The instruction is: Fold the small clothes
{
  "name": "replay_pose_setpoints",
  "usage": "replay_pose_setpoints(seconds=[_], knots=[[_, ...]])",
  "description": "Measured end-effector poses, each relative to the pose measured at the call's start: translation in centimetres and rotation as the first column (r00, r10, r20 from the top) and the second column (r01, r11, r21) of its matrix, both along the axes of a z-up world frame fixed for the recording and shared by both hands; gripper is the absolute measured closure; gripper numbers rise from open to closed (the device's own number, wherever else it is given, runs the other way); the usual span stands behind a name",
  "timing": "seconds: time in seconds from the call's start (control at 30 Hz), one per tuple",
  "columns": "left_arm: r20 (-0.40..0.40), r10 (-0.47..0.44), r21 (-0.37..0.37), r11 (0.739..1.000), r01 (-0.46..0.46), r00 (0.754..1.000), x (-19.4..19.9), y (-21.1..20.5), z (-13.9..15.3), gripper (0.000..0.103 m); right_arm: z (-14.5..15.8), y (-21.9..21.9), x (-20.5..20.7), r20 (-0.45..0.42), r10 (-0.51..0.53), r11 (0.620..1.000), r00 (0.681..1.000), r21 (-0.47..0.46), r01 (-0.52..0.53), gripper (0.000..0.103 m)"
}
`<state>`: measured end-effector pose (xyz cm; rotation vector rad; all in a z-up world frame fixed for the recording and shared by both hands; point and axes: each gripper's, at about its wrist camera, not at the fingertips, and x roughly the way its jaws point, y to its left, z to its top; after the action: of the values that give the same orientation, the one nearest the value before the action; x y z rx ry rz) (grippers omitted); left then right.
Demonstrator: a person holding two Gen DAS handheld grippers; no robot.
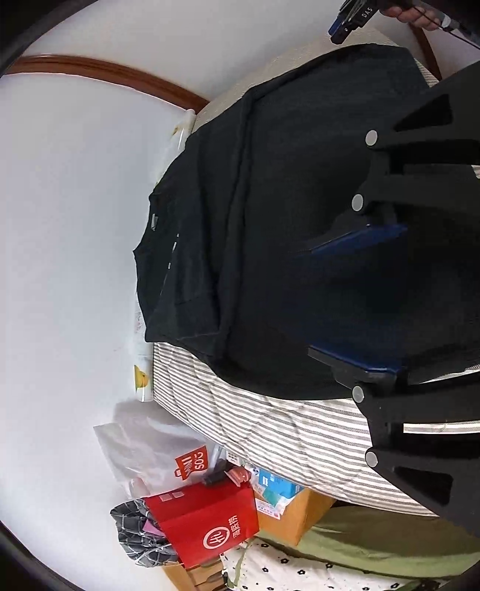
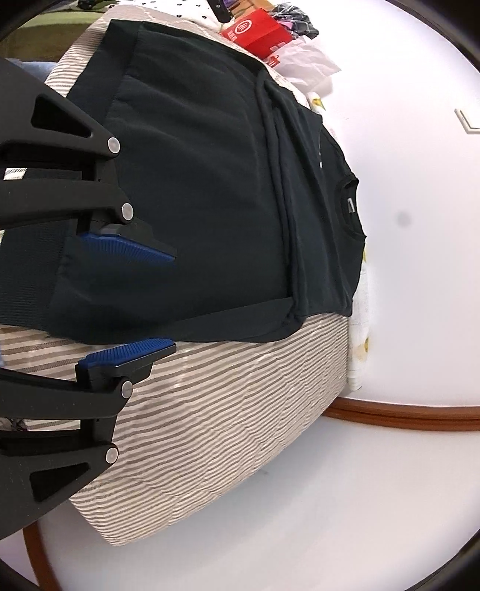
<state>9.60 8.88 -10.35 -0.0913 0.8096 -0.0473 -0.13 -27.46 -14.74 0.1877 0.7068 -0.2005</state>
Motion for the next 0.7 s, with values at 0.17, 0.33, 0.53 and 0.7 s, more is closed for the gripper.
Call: replay_pose_setpoints(seconds=[0.17,0.33,0.53,0.7], knots=[[-0.032,0.012,-0.021,1.000,-0.013,0.999,-0.5,1.1,-1.7,0.057,-2.1,-0.5,-1.1,-0.040,-0.030,1.000,0.999,0.007,0.030,0.060],[-0.078,0.030,-0.072,0.997,-0.036,0.997,-1.6,3.4,-3.9,0.057,-3.5,-1.0,-2.0,-0.060,-0.039,0.998,0.997,0.036,0.041,0.060],[-0.098,0.045,-0.055,0.997,-0.051,0.994,-3.7,4.9,-5.6,0.057,-4.5,-0.9,-2.9,-0.039,0.013,0.997,0.999,0.077,-0.010,0.047],[-0.134,0.049,-0.103,0.993,-0.064,0.990,-4.8,5.9,-7.2,0.058,-5.6,-0.7,-2.6,-0.060,0.020,0.996,0.998,0.091,-0.015,0.047]])
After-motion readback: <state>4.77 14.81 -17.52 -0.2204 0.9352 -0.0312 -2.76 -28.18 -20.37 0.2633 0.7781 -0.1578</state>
